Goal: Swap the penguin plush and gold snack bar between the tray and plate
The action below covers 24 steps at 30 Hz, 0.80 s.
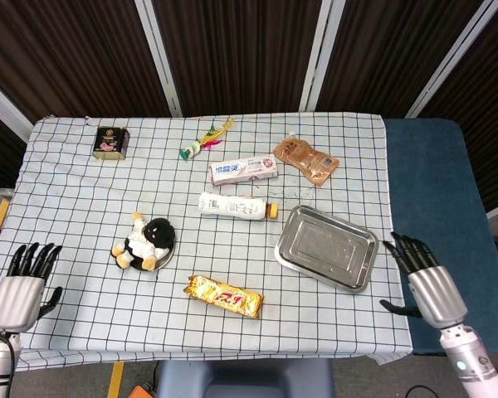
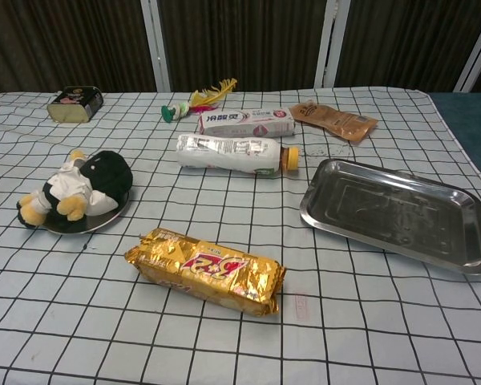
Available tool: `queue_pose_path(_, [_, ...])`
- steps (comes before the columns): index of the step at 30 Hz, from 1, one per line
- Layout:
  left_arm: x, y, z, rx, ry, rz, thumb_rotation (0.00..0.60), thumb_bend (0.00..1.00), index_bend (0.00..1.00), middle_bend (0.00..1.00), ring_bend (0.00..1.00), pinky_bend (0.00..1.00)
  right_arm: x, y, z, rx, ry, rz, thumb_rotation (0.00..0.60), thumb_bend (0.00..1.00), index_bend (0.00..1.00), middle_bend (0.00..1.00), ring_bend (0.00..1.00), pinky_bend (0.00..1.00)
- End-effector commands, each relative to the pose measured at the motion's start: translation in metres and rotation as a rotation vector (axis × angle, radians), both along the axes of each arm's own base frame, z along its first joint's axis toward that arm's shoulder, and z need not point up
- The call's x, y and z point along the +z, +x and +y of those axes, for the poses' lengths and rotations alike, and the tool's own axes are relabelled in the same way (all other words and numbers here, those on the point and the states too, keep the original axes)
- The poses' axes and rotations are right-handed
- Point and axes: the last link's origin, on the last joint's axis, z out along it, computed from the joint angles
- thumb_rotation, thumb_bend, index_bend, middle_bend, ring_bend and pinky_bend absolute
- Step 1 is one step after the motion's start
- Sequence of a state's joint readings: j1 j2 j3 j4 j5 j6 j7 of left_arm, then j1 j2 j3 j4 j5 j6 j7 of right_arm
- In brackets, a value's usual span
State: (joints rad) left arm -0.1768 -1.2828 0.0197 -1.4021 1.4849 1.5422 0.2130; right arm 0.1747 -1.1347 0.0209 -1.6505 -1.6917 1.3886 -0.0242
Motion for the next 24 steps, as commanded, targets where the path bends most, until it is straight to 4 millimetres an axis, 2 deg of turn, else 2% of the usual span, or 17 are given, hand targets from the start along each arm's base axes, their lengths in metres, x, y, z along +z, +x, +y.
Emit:
queue_pose_path(1, [0.002,-0.001,0.000,0.008,0.019,0.003,0.600,0.39,0.08,0.10,0.04,0.08,-0.013,0.023,-0.011,0.055,0.100,-0.008,0.600,0.09,0.07,0.00,0.02,0.24])
queue_pose_path(2, [0.003,-0.002,-0.001,0.009,0.022,0.004,0.600,0.39,0.08,0.10,0.04,0.08,-0.014,0.026,-0.012,0.060,0.109,-0.009,0.600,0.09,0.07,0.00,0.02,0.24])
queue_pose_path(4, [0.006,-0.003,-0.001,0.018,0.036,0.009,0.600,0.39,0.08,0.10,0.04,0.08,-0.027,0.043,-0.021,0.088,0.169,-0.009,0.600,0.09,0.07,0.02,0.05,0.25])
queue_pose_path(6, [0.013,-0.006,-0.002,0.048,0.067,0.018,0.600,0.39,0.08,0.10,0.04,0.08,-0.054,0.083,-0.039,0.168,0.236,-0.001,0.600,0.09,0.06,0.04,0.08,0.25])
queue_pose_path(10, [0.013,-0.008,-0.001,0.072,0.059,0.014,0.600,0.39,0.08,0.10,0.04,0.08,-0.090,0.124,-0.052,0.167,0.321,0.003,0.600,0.09,0.07,0.05,0.10,0.25])
queue_pose_path(17, [0.008,-0.010,0.002,0.089,0.029,0.048,0.600,0.39,0.10,0.10,0.04,0.08,-0.138,0.170,-0.053,0.200,0.443,0.028,0.600,0.09,0.11,0.07,0.12,0.25])
queue_pose_path(24, [0.009,-0.011,0.002,0.095,0.031,0.043,0.600,0.39,0.12,0.10,0.04,0.08,-0.171,0.202,-0.047,0.217,0.486,0.030,0.600,0.08,0.15,0.11,0.15,0.26])
